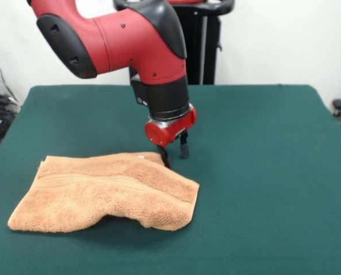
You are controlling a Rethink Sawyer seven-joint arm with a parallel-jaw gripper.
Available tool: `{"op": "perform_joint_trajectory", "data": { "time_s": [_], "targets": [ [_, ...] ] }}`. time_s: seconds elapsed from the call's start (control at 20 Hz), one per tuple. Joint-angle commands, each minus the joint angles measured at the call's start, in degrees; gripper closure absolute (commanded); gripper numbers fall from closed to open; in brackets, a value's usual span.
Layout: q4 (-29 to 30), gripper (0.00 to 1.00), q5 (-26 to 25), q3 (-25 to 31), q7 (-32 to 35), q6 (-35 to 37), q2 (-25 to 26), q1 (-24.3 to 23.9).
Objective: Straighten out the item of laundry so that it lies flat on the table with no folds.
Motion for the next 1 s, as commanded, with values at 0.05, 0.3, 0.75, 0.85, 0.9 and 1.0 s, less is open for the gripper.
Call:
{"op": "perform_joint_trajectory", "data": {
  "time_s": [0.05,0.3,0.75,0.85,0.9,1.0],
  "targets": [
    [-26.46,0.0,-16.63,-6.94,-21.15,1.5,29.99,5.6],
    [-29.69,0.0,-15.76,-6.08,-23.34,2.78,32.2,5.82],
    [-34.83,0.0,-16.87,-3.12,-25.45,5.41,35.95,6.43],
    [-36.12,0.0,-17.33,-2.1,-26.19,6.24,36.89,6.38],
    [-36.66,0.0,-17.65,-1.67,-26.36,6.53,37.34,6.38],
    [-37.58,0.0,-18.25,-0.83,-26.3,7.05,38.0,6.67]
  ]
}}
